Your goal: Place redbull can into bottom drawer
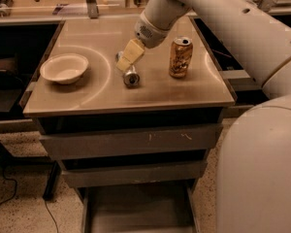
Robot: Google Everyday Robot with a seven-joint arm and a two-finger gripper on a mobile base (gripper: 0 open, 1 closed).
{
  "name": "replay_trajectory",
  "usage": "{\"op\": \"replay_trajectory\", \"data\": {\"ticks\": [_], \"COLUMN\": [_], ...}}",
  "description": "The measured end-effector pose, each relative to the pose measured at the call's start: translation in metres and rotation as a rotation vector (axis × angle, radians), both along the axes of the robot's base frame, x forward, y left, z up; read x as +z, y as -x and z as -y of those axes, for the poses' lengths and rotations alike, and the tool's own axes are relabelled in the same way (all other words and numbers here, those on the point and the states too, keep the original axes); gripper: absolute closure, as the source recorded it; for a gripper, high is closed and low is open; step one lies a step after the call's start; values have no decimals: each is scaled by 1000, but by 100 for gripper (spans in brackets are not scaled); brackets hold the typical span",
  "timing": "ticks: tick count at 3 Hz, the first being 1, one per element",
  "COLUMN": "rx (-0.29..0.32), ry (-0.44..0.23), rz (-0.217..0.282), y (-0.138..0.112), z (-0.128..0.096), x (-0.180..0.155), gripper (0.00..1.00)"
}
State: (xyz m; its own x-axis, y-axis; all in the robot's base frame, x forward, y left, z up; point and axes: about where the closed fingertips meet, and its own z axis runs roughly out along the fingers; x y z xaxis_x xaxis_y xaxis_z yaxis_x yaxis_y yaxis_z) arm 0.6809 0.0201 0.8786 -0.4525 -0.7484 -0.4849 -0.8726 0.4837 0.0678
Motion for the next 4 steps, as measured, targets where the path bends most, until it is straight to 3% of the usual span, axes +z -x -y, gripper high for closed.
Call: {"op": "replay_trajectory", "data": {"ticks": [1,2,4], "rx": [42,93,60], "ry": [-44,-36,1], "rz": [-1,-21,-17], "y": [1,-6,-9], "z": [-24,-58,-52], "x": [-5,-8,-27], "gripper": [0,0,0]}}
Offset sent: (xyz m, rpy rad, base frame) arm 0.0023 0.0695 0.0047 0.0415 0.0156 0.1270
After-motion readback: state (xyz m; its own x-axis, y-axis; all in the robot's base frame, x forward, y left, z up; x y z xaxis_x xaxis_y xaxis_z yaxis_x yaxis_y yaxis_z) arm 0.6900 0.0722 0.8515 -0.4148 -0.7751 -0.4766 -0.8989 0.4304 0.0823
